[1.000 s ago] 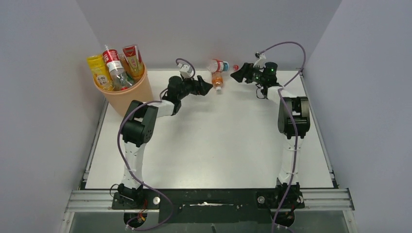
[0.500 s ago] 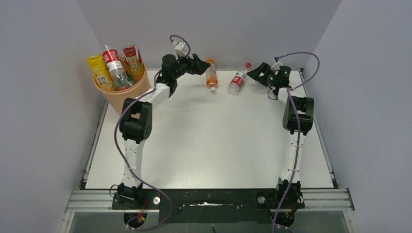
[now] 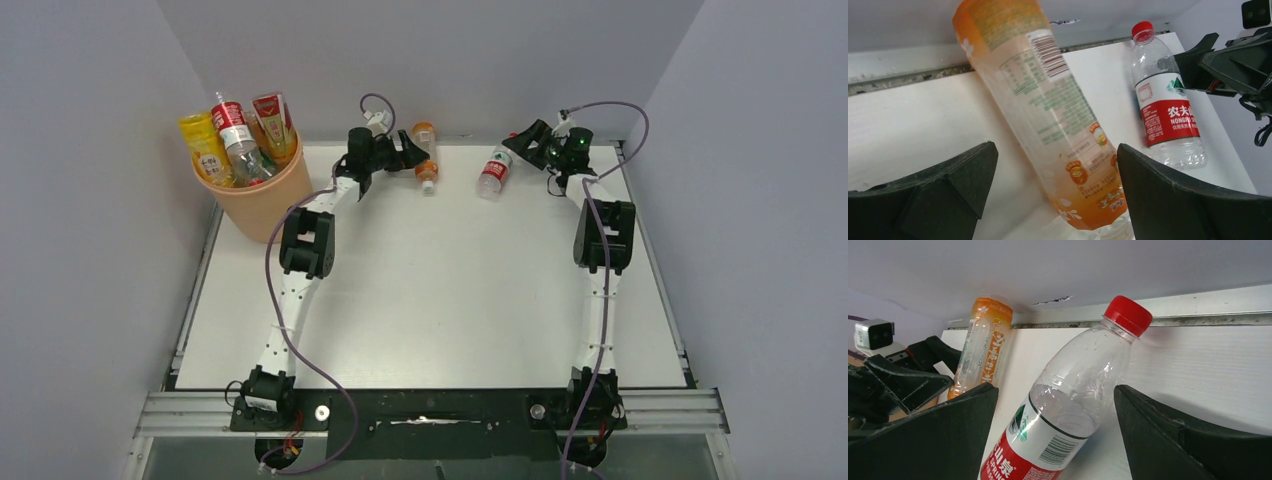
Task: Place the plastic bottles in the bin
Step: Move the plastic bottle to the center of the board.
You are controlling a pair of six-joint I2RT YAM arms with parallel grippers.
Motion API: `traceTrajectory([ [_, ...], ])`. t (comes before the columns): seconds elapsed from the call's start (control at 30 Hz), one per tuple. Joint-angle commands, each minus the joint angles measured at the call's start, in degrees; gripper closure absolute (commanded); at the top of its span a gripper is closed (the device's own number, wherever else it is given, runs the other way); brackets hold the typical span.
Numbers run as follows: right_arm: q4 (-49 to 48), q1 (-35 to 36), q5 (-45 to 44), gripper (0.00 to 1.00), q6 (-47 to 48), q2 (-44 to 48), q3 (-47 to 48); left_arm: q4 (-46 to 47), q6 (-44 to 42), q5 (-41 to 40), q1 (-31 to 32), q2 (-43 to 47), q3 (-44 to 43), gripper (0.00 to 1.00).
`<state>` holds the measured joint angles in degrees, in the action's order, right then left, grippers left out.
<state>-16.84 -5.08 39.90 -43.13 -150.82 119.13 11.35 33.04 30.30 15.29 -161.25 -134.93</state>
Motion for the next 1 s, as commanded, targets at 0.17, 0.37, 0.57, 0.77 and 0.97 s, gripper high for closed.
traceTrajectory([
  [0.17, 1.83, 4.90, 0.20, 0.15, 3.29, -1.04, 2.19, 2.11, 0.29, 0.85, 2.16, -1.22, -4.83, 0.09],
  [0.37, 4.51, 7.31, -1.42, 0.22, 6.21, 0.45, -0.21, 5.49, 1.65, 2.73, 3.32, -0.04, -0.09, 0.09],
  [0.57, 3.90, 10.14, -2.36, 0.28, 8.65, 2.60, -7.25, 4.13, 0.95, 6.87, 3.78, 0.94, 0.65, 0.36],
  [0.77, 1.77, 11.26, -0.92, 0.34, 9.96, 6.91, -15.62, 5.86, -0.59, 9.65, 4.23, 8.14, 12.91, 0.30],
  [0.97, -0.93, 12.19, -0.85, 0.38, 10.02, 13.79, -27.46, 10.52, -0.12, 8.65, 5.99, 17.16, 29.25, 0.29],
])
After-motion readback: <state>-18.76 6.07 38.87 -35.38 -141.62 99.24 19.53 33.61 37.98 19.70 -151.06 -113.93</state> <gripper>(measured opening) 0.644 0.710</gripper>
